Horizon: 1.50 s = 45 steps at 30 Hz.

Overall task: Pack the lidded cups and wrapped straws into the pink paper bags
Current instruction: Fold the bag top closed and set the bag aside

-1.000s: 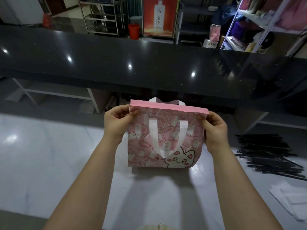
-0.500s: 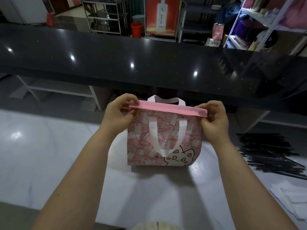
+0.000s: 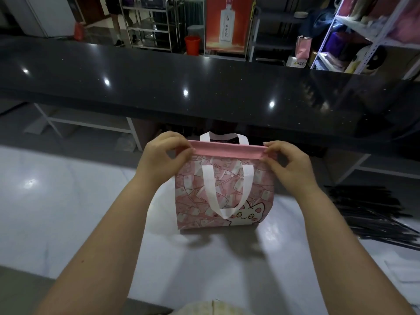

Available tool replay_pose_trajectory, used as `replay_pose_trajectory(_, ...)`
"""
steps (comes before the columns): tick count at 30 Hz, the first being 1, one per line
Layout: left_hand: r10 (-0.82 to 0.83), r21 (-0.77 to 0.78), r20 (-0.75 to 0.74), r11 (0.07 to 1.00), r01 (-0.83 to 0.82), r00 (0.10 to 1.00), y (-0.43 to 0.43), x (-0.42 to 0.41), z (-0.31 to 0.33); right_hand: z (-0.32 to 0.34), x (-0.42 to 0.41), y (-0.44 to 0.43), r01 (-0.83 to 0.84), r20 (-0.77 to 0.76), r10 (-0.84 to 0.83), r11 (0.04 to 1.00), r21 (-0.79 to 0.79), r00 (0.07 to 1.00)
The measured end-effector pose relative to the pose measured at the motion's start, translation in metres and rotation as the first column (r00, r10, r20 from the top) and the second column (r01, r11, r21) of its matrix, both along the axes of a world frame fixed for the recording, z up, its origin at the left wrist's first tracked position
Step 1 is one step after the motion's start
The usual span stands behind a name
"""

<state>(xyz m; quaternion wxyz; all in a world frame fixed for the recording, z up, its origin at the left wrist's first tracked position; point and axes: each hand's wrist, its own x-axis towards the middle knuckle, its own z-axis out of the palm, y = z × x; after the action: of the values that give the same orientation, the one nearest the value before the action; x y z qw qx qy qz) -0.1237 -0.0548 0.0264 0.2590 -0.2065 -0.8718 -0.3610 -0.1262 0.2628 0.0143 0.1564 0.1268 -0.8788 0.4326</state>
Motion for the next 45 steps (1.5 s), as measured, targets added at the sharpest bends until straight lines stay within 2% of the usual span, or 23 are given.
replay_pose_trajectory(3, 0.043, -0.025, 0.041, 0.999, -0.042, 0.998, 0.019, 0.000, 0.012, 0.012, -0.003, -0.026, 0.043, -0.108, -0.017, 0.969, 0.244, 0.994)
replay_pose_trajectory(6, 0.032, -0.270, -0.034, 0.962, -0.040, 0.999, 0.042, -0.005, 0.020, 0.021, -0.006, -0.054, 0.023, -0.201, 0.069, 0.906, 0.422, 0.977)
replay_pose_trajectory(9, 0.109, -0.492, 0.001, 0.865, -0.095, 0.994, 0.071, -0.011, 0.018, 0.020, -0.007, -0.072, 0.006, -0.170, 0.081, 0.890, 0.455, 0.982)
replay_pose_trajectory(12, 0.223, -0.585, 0.006, 0.792, -0.177, 0.975, 0.088, -0.015, 0.007, 0.017, -0.009, -0.078, 0.057, -0.180, 0.033, 0.879, 0.473, 0.983)
replay_pose_trajectory(16, 0.309, -0.583, 0.004, 0.774, -0.248, 0.951, 0.094, -0.013, 0.005, 0.017, -0.007, -0.080, 0.053, -0.193, 0.050, 0.867, 0.495, 0.980)
replay_pose_trajectory(20, 0.296, -0.569, -0.021, 0.782, -0.255, 0.955, 0.086, -0.008, 0.004, 0.018, -0.006, -0.068, 0.032, -0.191, 0.076, 0.863, 0.503, 0.979)
replay_pose_trajectory(28, 0.310, -0.594, -0.022, 0.761, -0.262, 0.950, 0.057, -0.005, 0.006, 0.026, -0.005, -0.048, -0.002, -0.014, 0.013, 0.812, 0.584, 1.000)
replay_pose_trajectory(31, 0.302, -0.610, -0.029, 0.750, -0.256, 0.953, 0.060, -0.009, 0.011, 0.030, -0.006, -0.048, 0.002, -0.019, 0.011, 0.801, 0.599, 1.000)
replay_pose_trajectory(36, 0.293, -0.568, -0.068, 0.775, -0.278, 0.954, 0.043, -0.006, 0.016, 0.026, 0.002, -0.023, 0.024, 0.011, -0.036, 0.837, 0.547, 0.999)
replay_pose_trajectory(41, 0.160, -0.445, 0.107, 0.890, -0.096, 0.981, 0.021, -0.005, 0.018, 0.023, 0.006, -0.004, 0.063, 0.076, -0.117, 0.861, 0.505, 0.990)
replay_pose_trajectory(45, 0.209, -0.368, 0.088, 0.915, -0.164, 0.974, 0.019, -0.005, 0.018, 0.023, 0.006, -0.014, 0.063, 0.050, -0.099, 0.878, 0.474, 0.994)
